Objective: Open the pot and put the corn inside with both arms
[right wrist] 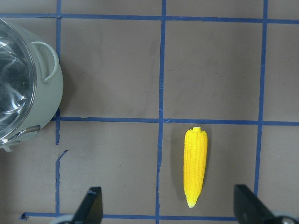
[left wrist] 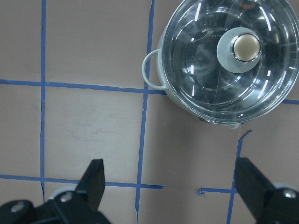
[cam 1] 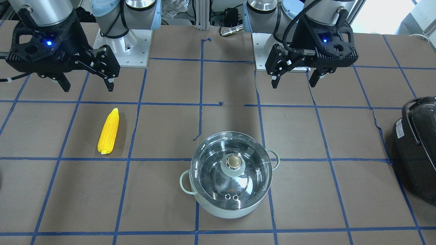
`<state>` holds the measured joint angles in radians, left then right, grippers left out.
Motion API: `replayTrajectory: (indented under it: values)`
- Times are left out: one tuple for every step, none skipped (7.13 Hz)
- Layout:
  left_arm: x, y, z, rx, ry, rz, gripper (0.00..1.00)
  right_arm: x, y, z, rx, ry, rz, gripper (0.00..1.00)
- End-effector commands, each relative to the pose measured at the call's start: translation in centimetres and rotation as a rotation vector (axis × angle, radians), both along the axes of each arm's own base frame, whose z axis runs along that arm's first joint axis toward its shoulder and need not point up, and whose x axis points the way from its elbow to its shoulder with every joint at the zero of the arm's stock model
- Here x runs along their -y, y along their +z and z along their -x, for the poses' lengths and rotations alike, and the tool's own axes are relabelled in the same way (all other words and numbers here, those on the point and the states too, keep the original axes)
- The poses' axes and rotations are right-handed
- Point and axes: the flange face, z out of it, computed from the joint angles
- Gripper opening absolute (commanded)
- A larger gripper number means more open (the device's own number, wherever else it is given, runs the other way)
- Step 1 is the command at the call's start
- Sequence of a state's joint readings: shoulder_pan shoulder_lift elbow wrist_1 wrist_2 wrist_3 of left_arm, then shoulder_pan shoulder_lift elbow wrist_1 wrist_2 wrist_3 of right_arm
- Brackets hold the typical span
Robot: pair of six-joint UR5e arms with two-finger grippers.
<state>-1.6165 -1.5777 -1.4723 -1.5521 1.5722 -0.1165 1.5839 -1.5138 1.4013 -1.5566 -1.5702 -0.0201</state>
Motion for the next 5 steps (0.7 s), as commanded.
replayTrajectory:
  values:
    - [0.2,0.3,-0.7,0.017,-0.042,-0.012,1.0,0.0,0.0,-0.1,0.003,-0.001,0.0,1.0]
    - [-0.2,0.0,-1.8,0.048,-0.052,-0.078,1.0,0.1,0.0,-0.1,0.004,-0.001,0.001,1.0]
    - [0.2,-0.2,-1.9,0.042,-0.051,-0.081,1.0,0.0,-0.1,-0.1,0.004,-0.001,-0.002,1.0]
    - [0.6,-0.5,-1.6,0.038,-0.058,-0.078,1.0,0.0,-0.3,-0.2,0.004,0.001,-0.005,1.0]
    - [0.5,-0.3,-1.5,0.04,-0.059,-0.075,1.0,0.1,-0.3,-0.2,0.004,0.001,-0.005,1.0]
